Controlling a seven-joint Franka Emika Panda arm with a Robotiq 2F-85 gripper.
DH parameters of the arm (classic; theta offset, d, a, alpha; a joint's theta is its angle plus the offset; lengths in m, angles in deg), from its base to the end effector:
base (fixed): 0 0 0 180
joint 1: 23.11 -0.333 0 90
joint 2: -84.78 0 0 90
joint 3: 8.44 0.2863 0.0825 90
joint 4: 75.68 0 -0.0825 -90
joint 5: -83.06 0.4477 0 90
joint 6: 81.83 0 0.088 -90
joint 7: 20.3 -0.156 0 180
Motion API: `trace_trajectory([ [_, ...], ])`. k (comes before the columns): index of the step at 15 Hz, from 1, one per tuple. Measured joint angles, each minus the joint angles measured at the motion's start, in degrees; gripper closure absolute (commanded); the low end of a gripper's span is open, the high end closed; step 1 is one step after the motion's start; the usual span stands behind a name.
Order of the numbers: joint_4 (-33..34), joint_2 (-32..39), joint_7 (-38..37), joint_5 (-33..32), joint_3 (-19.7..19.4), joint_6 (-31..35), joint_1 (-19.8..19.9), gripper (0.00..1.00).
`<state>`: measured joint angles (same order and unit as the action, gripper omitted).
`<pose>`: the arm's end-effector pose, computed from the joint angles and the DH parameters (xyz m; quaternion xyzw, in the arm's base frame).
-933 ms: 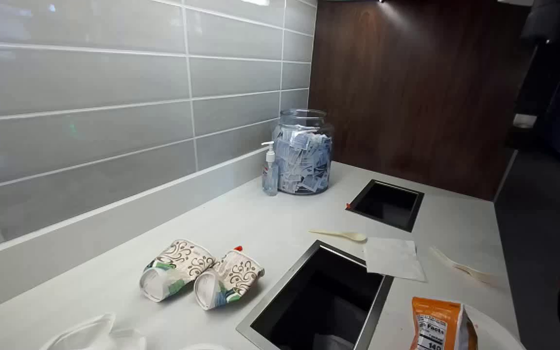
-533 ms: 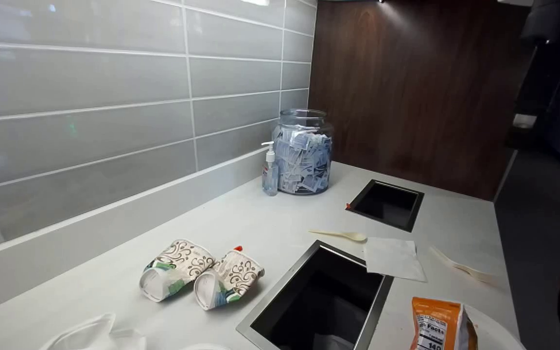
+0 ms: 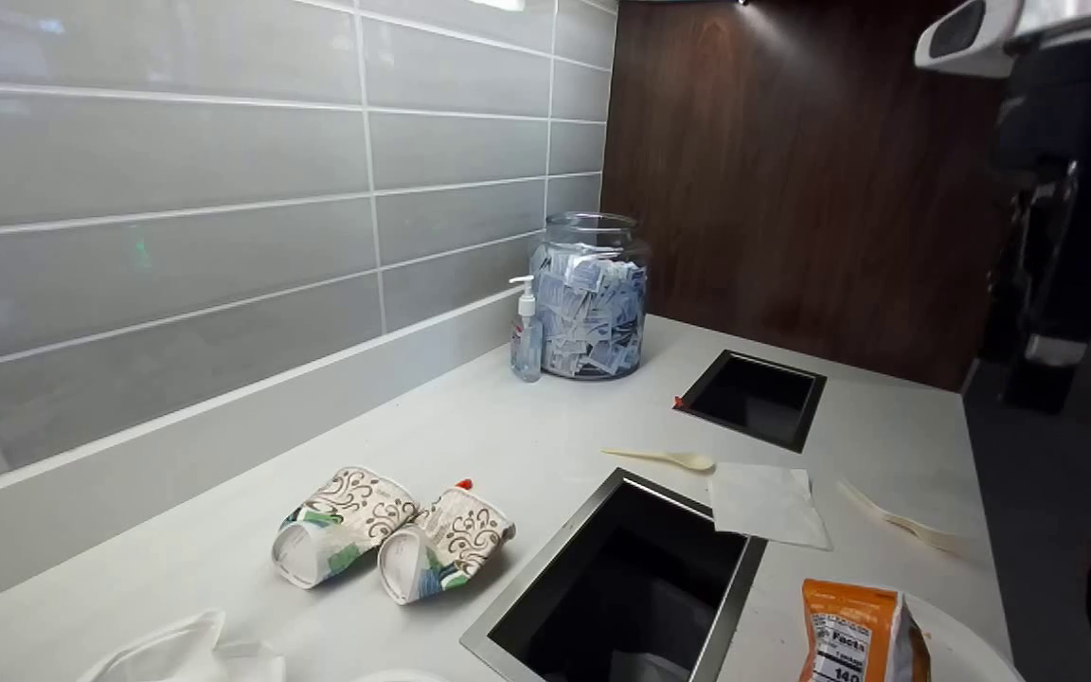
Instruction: Put the orange packet in the trash chute on the left.
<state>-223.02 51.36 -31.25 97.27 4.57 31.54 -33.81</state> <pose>0.4003 0.1896 0.3488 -0.9978 -0.0421 0.0216 0.0470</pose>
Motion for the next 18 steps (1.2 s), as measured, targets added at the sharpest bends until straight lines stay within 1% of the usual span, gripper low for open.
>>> trace_trajectory([
  [3,0.3,7.8,4.5,0.2,2.2,6.0,-3.7,0.0],
  [4,0.4,9.5,4.7,0.1,2.4,6.7,-4.3,0.0],
  [12,0.6,8.6,4.7,0.1,1.7,6.7,-4.2,0.0],
  [15,0.3,9.4,1.1,0.2,1.7,8.2,-3.8,0.0],
  [18,-0.4,11.6,-5.1,-0.3,2.5,11.8,-2.7,0.0],
])
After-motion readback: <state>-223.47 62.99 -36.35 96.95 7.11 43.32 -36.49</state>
